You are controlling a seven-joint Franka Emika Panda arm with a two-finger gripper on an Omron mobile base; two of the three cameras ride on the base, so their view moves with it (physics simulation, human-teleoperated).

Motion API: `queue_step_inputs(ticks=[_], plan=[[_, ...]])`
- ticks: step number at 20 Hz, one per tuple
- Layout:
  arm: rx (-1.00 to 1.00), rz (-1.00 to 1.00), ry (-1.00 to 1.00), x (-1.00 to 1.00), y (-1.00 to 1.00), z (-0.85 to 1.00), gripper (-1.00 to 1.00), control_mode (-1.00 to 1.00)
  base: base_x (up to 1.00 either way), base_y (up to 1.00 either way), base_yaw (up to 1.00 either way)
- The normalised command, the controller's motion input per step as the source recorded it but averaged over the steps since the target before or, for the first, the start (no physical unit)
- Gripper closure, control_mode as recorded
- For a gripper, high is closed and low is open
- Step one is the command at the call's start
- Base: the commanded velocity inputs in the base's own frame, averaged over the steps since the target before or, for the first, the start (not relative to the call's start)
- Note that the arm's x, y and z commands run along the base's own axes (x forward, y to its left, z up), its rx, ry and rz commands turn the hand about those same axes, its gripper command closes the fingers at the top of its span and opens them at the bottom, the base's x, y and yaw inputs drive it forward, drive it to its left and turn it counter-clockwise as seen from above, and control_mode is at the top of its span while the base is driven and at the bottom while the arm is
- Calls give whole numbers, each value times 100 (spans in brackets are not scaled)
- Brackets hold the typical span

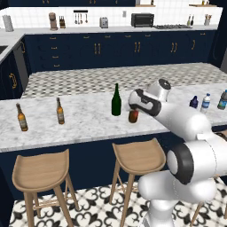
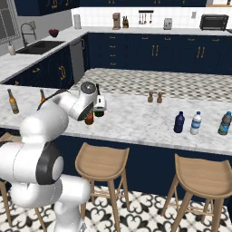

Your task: Move the plastic bottles in the middle to the plastics group, and the glass bottles in the middle to the glass group.

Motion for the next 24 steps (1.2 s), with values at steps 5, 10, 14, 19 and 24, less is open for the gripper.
queue_step_inputs(ticks=[5, 10, 14, 19, 24], plan=[[-8, 22, 10, -16, 100, 18, 100, -100, 0, 0, 0], [-9, 16, 3, -2, 100, 2, 100, -100, 0, 0, 0], [-6, 10, 0, 0, 95, 0, 100, -100, 0, 0, 0], [0, 11, 0, -15, 69, 0, 100, -100, 0, 0, 0], [0, 2, -4, -2, 93, 0, 100, -100, 0, 0, 0]])
